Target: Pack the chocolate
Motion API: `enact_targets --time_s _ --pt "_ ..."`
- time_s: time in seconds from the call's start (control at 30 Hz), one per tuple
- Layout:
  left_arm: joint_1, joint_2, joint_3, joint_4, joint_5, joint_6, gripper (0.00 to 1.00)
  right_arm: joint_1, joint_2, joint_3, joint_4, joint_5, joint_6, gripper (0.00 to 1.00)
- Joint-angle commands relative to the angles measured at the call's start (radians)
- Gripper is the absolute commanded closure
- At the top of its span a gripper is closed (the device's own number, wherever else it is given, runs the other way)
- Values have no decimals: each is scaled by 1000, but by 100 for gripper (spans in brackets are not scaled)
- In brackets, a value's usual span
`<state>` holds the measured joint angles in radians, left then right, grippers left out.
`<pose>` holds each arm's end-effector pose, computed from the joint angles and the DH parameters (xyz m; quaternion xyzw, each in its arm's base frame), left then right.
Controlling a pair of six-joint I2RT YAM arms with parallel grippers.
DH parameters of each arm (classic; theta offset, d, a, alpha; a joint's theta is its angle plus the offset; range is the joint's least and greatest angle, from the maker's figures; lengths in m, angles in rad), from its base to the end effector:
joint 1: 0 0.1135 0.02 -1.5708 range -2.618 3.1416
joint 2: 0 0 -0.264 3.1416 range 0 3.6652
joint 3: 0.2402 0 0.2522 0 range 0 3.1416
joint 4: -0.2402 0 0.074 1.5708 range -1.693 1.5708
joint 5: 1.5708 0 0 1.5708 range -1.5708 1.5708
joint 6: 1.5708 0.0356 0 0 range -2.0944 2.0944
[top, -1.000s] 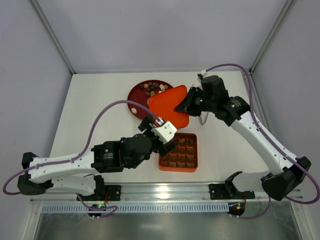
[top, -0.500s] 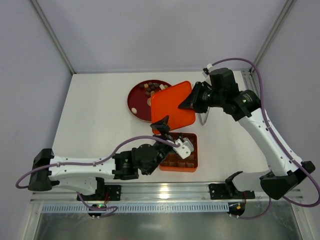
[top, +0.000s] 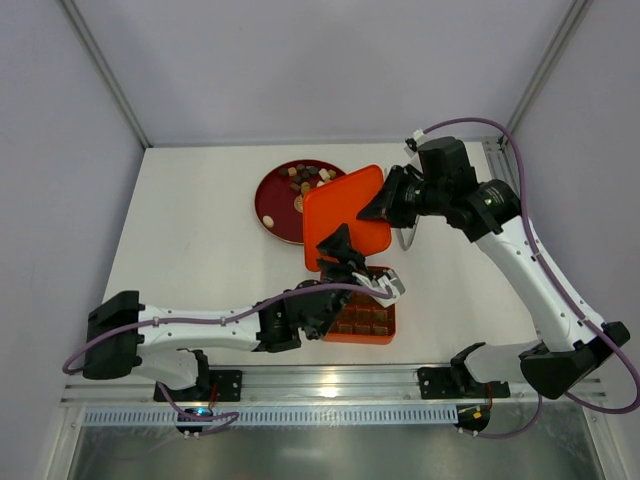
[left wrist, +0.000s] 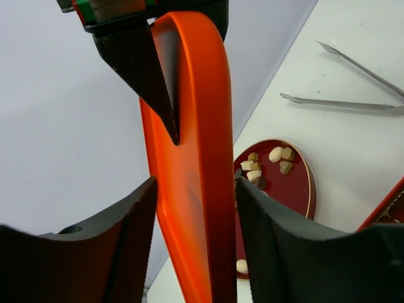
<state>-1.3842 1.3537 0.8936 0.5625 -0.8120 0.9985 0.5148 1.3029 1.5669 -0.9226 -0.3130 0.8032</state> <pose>0.0824 -0.2971 0.3264 0.4631 0.5003 0.1290 0.7201 0.2176 0.1357 0.4239 0.0595 0.8875 0.3770 0.2583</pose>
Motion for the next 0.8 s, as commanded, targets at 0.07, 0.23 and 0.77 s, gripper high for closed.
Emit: enact_targets --time_s 0.07,0.23,0.77 --pt "2 37 39 148 -45 78 53 -1 -33 -11 25 -11 5 96" --pt "2 82 80 186 -111 110 79 -1 -44 -33 44 -9 14 96" --pt "2 62 171 -27 -165 -97 100 -5 -82 -39 139 41 7 24"
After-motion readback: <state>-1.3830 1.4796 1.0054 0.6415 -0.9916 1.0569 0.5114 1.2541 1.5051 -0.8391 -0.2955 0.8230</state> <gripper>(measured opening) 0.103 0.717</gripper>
